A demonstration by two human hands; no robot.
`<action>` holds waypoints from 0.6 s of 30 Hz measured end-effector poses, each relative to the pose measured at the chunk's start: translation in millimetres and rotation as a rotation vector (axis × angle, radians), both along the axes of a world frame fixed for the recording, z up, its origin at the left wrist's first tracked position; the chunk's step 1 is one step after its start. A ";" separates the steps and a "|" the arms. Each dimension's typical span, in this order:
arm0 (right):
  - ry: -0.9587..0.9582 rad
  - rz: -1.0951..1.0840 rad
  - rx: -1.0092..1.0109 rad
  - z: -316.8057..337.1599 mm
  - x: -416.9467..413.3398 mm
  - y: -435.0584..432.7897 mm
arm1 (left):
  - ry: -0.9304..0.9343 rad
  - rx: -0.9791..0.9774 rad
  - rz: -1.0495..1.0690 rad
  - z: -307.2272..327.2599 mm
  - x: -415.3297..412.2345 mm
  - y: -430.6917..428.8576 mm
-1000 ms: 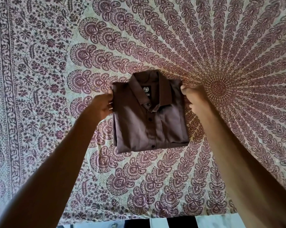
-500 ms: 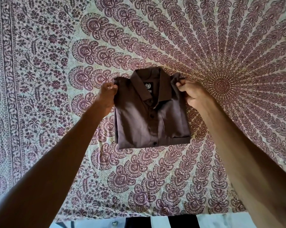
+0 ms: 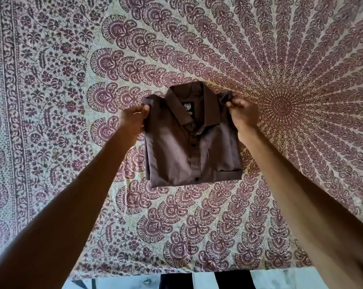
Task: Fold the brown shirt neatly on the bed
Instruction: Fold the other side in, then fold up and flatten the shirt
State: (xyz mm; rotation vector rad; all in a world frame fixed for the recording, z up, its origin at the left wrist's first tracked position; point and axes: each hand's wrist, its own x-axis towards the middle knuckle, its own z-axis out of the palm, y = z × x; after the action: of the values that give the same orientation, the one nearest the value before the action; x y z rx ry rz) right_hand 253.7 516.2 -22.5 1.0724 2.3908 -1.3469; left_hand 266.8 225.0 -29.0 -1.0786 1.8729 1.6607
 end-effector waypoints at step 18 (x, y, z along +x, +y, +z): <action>0.111 0.142 0.168 -1.4 -0.4 7.3 | 0.072 -0.261 0.066 0.6 -8.9 -8.9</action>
State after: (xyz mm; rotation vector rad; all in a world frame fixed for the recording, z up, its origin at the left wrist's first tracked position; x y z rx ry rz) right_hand 253.3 523.5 -23.9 0.8668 2.6446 -1.2066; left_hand 257.9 216.1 -28.4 -1.2076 2.1686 1.5386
